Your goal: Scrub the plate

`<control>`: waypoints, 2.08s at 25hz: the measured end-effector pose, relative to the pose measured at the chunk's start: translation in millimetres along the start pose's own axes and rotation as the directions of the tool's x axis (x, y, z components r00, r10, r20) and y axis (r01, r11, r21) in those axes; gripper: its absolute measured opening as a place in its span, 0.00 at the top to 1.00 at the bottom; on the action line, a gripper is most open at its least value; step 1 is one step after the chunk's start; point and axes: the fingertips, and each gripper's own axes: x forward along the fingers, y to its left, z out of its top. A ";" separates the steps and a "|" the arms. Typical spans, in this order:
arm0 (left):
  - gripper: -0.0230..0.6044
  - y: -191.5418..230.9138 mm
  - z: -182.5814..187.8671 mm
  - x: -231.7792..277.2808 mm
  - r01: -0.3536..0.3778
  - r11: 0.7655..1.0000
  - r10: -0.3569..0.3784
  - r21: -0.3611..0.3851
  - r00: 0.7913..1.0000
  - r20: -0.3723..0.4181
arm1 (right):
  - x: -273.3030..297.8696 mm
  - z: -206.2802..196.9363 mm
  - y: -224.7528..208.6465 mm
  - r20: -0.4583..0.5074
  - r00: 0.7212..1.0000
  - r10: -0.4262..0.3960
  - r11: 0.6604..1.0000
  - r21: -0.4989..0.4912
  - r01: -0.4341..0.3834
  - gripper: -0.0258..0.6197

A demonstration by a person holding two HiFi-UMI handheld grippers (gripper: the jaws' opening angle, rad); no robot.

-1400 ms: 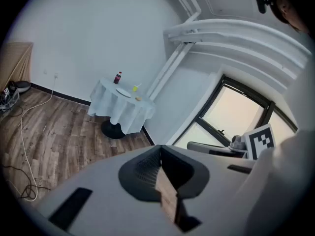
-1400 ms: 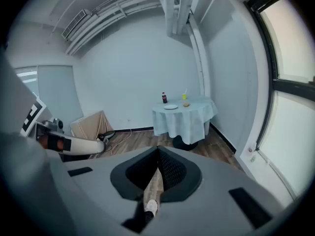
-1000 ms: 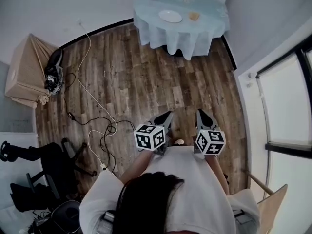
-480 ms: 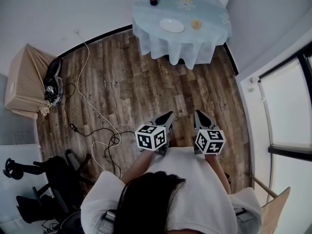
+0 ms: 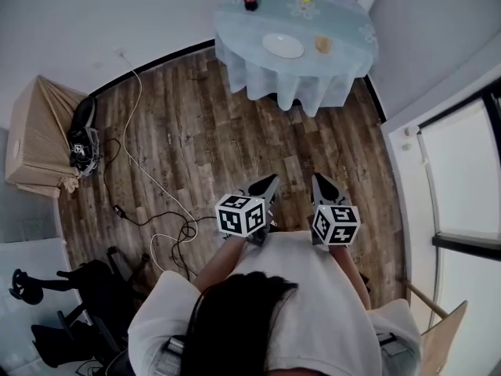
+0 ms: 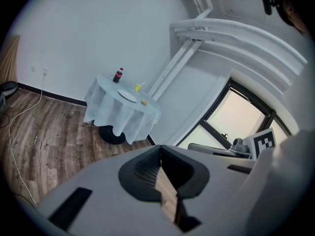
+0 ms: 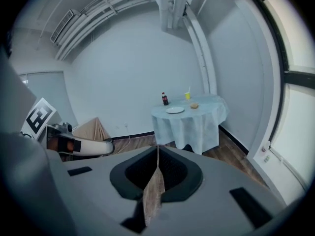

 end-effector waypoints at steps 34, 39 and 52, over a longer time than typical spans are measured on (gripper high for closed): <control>0.95 9.7 34.2 -15.4 0.123 0.980 -0.131 0.156 0.990 0.044 | 29.8 25.7 34.7 0.044 0.999 -0.012 1.000 0.003 0.012 0.90; 0.95 17.5 40.3 -8.0 0.080 0.988 -0.088 0.134 0.995 0.056 | 38.3 34.4 26.5 0.046 0.999 0.002 1.000 -0.003 -0.002 0.90; 0.95 22.8 54.3 34.4 0.031 0.996 -0.034 0.087 0.999 0.036 | 73.7 58.7 -6.5 0.010 0.998 0.062 0.998 -0.014 -0.062 0.90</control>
